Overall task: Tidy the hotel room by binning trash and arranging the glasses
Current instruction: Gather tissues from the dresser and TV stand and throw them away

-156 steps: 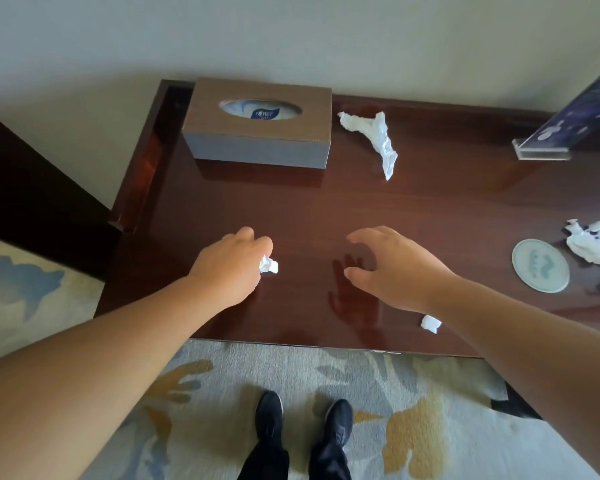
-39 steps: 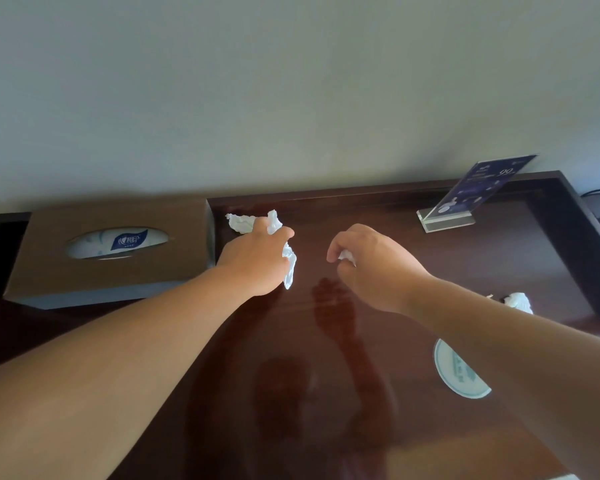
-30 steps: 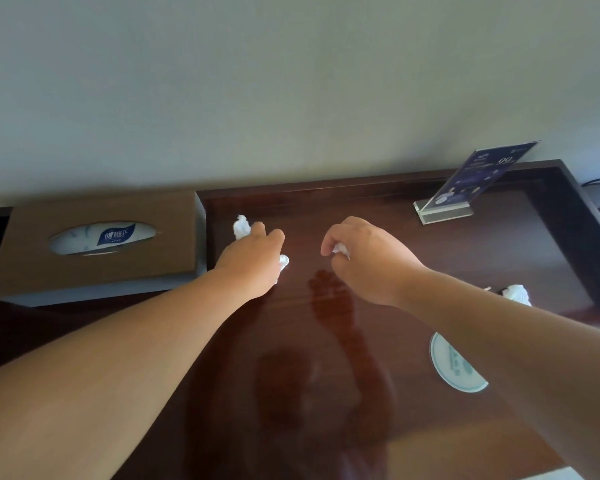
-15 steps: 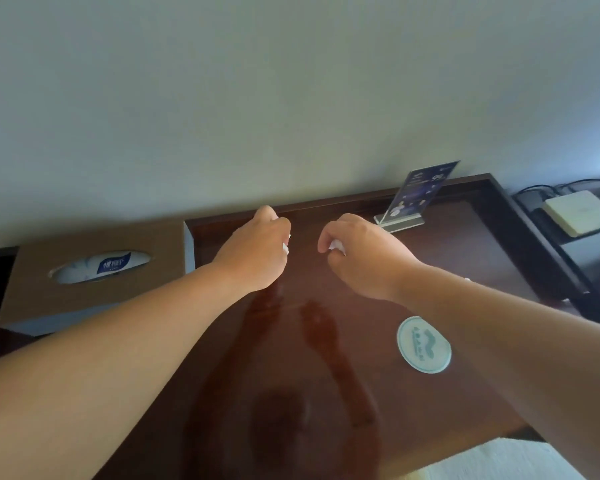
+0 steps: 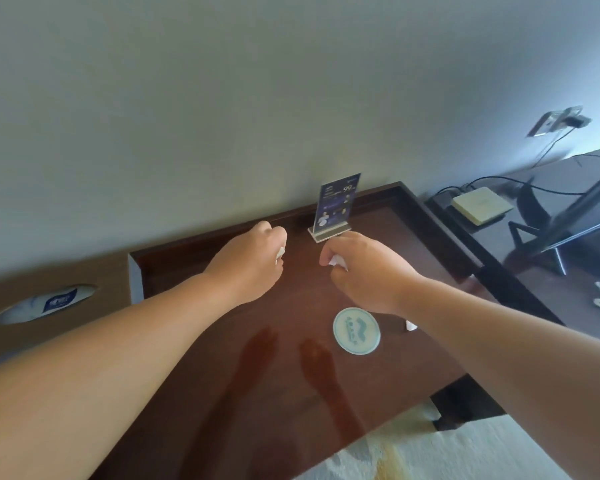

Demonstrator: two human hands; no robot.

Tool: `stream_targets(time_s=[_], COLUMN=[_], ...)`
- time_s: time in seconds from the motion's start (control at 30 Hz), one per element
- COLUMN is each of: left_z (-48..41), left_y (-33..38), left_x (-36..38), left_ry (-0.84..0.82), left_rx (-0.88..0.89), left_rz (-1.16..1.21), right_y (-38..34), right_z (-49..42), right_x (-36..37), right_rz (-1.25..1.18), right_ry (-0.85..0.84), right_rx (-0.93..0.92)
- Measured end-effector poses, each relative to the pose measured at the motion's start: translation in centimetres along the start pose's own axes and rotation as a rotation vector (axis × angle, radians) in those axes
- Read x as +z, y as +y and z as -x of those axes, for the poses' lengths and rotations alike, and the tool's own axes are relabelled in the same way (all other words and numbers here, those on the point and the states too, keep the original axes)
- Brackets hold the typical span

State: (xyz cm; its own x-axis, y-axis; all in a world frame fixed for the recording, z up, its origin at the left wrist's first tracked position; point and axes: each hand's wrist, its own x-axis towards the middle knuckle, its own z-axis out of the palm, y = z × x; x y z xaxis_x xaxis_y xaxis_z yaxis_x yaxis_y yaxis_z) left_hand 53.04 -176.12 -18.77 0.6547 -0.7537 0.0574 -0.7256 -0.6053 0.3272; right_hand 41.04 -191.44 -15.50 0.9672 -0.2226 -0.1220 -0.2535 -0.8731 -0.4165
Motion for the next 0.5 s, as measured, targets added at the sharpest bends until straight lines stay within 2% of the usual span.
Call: stream_targets(time_s=[0.5], left_z=[2.7], left_y=[17.8], left_x=[2.9], left_ry=[0.020], left_rx=[-0.091], left_rz=[-0.018], right_y=[12.0], right_z=[10.9], right_x=[-5.9], right_rz=[-0.015], right_ry=[0.042], right_rx=[-0.099])
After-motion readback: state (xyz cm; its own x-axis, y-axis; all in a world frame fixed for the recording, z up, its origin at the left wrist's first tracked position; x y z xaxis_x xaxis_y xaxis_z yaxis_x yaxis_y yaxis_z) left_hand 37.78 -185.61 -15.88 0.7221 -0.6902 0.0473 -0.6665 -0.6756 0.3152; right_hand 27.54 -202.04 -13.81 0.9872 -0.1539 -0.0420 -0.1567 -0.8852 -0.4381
